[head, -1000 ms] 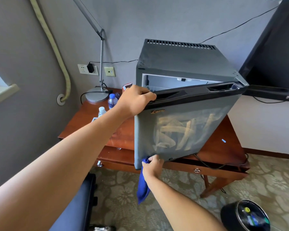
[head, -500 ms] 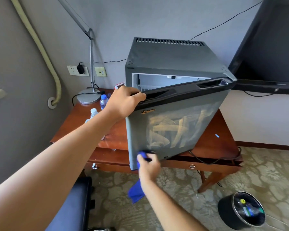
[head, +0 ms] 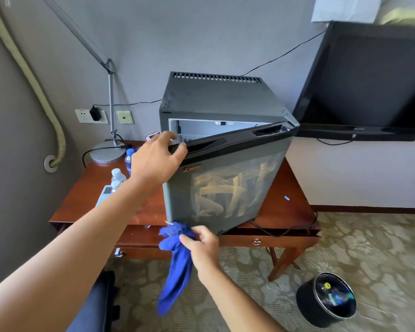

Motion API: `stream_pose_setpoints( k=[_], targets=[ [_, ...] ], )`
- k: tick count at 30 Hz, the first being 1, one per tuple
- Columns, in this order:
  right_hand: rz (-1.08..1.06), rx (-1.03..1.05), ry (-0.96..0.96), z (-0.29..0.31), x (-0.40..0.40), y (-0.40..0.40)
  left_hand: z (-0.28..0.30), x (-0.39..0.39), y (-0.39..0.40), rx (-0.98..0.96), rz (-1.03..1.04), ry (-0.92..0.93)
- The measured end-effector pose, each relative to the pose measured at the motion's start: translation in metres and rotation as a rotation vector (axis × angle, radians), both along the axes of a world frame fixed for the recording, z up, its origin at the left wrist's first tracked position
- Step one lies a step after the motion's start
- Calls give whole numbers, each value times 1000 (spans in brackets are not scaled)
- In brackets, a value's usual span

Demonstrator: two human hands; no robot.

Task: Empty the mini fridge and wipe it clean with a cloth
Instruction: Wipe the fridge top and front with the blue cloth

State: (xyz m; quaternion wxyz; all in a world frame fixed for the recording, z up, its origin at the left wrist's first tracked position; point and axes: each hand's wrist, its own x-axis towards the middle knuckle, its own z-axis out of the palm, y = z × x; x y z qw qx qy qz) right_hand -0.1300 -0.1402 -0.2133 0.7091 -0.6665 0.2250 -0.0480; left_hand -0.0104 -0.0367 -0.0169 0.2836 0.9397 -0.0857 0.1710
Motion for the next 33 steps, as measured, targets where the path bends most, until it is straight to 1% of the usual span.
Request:
stream_pose_setpoints(
  k=[1,2,4,5,6,7,8,9,10,13,15,16,19,21,22,23,24,26,28,29,31,33],
  targets=[
    [-54,36,7,3,-10,-16,-2,0,1,33,35,-67],
    [-113,97,8,4,-18,-33,-3,-2,1,54,63,-195],
    [-193,234,20,10,-32,-61,-5,-17,-3,42,91,-560],
    [-203,287,27,17,-37,-72,-10,-30,-9,8,65,-705],
    [-195,329,24,25,-41,-80,-19,-47,-16,-31,-39,-758],
    [-185,360,12,33,-43,-90,-32,-65,-26,-64,-183,-710],
    [-177,388,-7,43,-44,-98,-48,-82,-35,-97,-311,-588],
    [-165,409,-32,54,-44,-106,-68,-96,-45,-119,-392,-431],
    [-155,431,-57,64,-43,-113,-87,-107,-54,-121,-427,-255],
    [-140,455,-116,90,-36,-134,-142,-117,-78,-31,-450,283],
    [-127,464,-137,104,-34,-150,-173,-114,-95,-23,-475,528],
    [-122,485,-146,112,-34,-157,-184,-112,-102,-72,-489,607],
    [-86,630,-166,131,-35,-186,-206,-105,-133,-404,-538,774],
    [-76,730,-177,143,-39,-206,-196,-107,-162,-569,-627,912],
    [-78,762,-185,149,-42,-218,-187,-108,-179,-571,-678,969],
    [-76,782,-200,153,-44,-231,-181,-108,-196,-531,-722,975],
    [-69,791,-227,158,-47,-245,-175,-106,-212,-511,-727,928],
    [-90,769,-288,166,-50,-276,-165,-94,-231,-545,-630,849],
    [-205,658,-332,163,-53,-316,-150,-80,-242,-638,-511,830],
    [-295,575,-319,157,-54,-339,-139,-74,-245,-681,-463,814],
    [-454,439,-195,130,-57,-379,-119,-62,-251,-738,-413,749],
    [-516,376,-2,94,-59,-406,-97,-58,-265,-770,-443,688]
  ],
)
